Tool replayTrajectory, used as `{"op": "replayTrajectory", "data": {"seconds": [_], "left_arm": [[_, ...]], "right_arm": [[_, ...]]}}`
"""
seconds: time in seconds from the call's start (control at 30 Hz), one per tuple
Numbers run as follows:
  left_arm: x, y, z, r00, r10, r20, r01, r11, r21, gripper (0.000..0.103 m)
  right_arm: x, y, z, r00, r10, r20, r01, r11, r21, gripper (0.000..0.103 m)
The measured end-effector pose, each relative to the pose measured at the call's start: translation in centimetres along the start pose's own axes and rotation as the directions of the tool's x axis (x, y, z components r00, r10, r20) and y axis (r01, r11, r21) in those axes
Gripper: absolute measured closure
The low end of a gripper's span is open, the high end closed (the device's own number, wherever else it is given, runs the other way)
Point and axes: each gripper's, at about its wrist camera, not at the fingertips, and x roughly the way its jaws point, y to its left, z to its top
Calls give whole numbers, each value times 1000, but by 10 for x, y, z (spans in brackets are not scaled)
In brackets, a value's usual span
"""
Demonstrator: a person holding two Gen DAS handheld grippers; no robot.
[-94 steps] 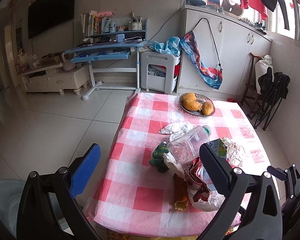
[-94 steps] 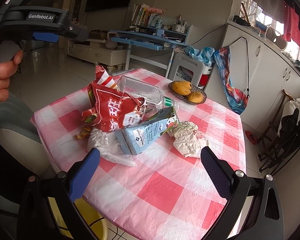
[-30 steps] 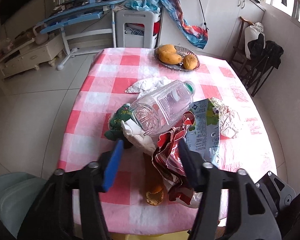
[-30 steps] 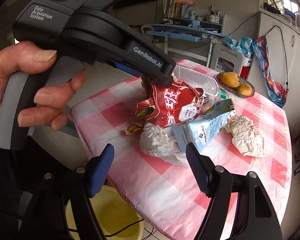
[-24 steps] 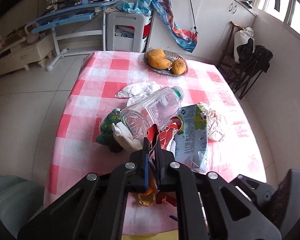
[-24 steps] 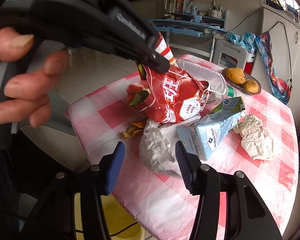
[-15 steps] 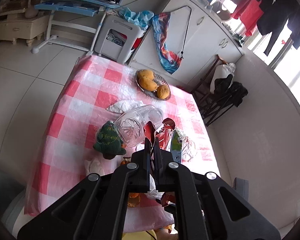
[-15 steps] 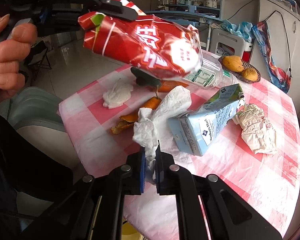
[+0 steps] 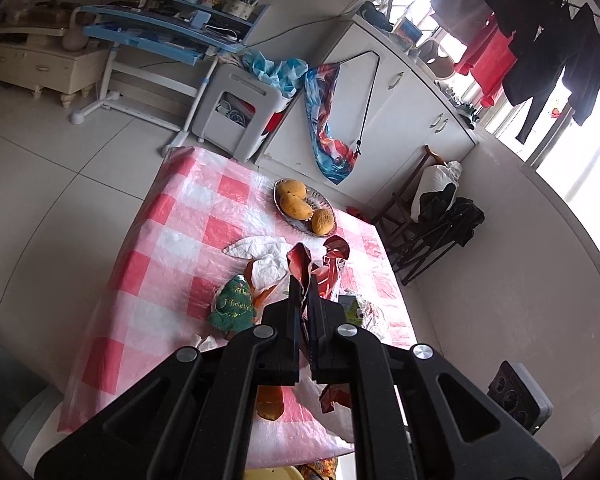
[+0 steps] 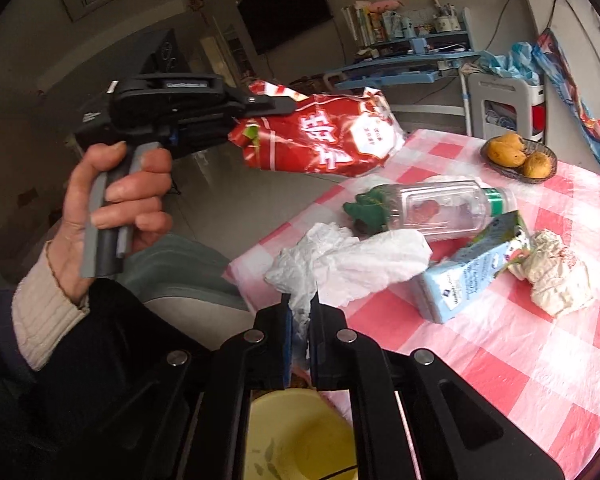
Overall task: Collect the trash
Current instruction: 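Carry the tissue into the yellow bucket with the right tool while the left tool drops the red bag there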
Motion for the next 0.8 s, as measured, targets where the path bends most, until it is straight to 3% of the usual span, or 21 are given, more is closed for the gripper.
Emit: {"op": "replayTrajectory", "data": {"seconds": [0.17,0.33,0.47,0.63,0.7,0.77,0.8], "left_arm": [[-2,-6,-6,1000,20,-7,-19,999,39,99],[-2,-11,-12,999,44,-13,-43,997,67,99],[-3,-9,-14,999,51,-15,-50,997,62,99],[-5,-8,-18,998,54,-24,-52,996,70,99],[-6,-9,-22,998,61,-25,-59,995,81,99],[-7,-9,-26,997,69,-31,-67,994,85,99],[-8,-10,-28,997,76,-31,-73,993,89,99]], "right_arm": [[3,29,-6,984,129,-123,-138,988,-67,96],[10,44,-23,945,263,-195,-273,962,-27,96],[23,56,-31,934,237,-267,-264,962,-71,96],[48,67,-59,872,257,-416,-319,944,-86,96],[57,67,-66,860,237,-453,-311,946,-95,95],[62,62,-69,860,210,-465,-284,954,-94,80],[63,59,-69,868,192,-457,-265,959,-101,56]]}}
